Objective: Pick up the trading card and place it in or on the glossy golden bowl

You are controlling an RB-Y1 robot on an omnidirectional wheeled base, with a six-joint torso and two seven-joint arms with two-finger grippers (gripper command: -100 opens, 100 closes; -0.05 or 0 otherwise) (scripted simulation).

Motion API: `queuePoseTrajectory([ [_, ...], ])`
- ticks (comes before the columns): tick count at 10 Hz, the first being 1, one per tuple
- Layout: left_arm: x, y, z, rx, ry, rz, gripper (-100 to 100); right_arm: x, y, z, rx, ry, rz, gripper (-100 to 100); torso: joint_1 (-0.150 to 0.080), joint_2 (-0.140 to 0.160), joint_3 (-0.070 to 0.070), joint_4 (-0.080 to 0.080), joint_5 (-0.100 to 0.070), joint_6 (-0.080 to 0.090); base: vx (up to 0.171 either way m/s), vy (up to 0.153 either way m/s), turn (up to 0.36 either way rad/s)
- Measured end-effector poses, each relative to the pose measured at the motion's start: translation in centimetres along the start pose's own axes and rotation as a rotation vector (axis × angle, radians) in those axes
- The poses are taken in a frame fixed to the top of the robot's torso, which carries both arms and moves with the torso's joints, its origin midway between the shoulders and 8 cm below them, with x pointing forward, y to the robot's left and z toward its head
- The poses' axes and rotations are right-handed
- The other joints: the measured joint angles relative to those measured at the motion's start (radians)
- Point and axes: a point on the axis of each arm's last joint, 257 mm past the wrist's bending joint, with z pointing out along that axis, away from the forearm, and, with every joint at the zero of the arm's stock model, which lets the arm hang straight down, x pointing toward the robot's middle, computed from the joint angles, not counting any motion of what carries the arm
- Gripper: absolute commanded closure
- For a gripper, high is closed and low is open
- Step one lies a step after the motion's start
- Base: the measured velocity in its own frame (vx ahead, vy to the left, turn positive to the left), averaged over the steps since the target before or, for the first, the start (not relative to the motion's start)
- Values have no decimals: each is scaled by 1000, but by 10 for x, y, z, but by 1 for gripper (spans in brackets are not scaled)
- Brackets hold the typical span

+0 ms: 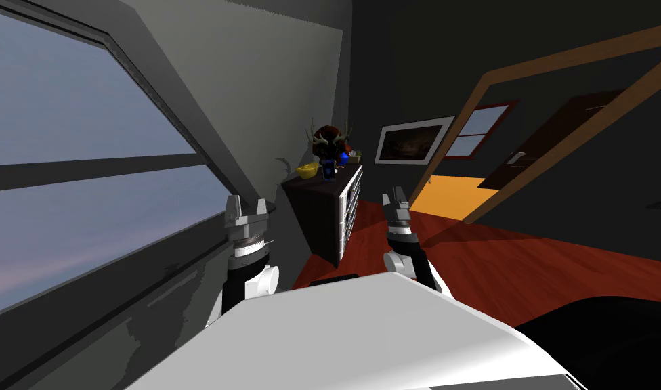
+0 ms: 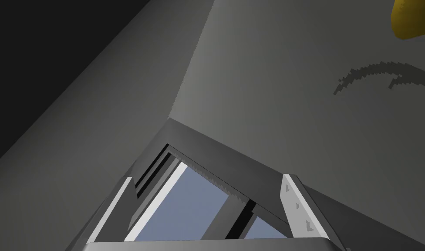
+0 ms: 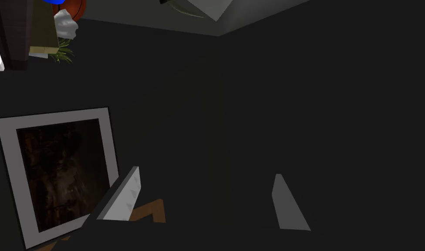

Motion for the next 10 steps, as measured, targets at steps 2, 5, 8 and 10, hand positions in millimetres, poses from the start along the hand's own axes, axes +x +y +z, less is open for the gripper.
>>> queuePoseTrajectory([
  [2,0,0,0,0,0,0,0,7,-1,4,-14,30,42,-100,-2,5,3,1,-1,0,-107,-46,-63],
  [5,0,0,0,0,0,0,0,16,-9,20,-30,66,144,-100,-4,5,3,1,-1,0,-72,-58,-30],
  [8,0,0,0,0,0,0,0,27,-21,33,-31,86,250,-100,-2,2,1,1,-1,0,-37,-28,-2],
  [10,0,0,0,0,0,0,0,32,-27,42,-29,94,313,-100,-2,2,1,0,-1,0,-38,-48,21],
])
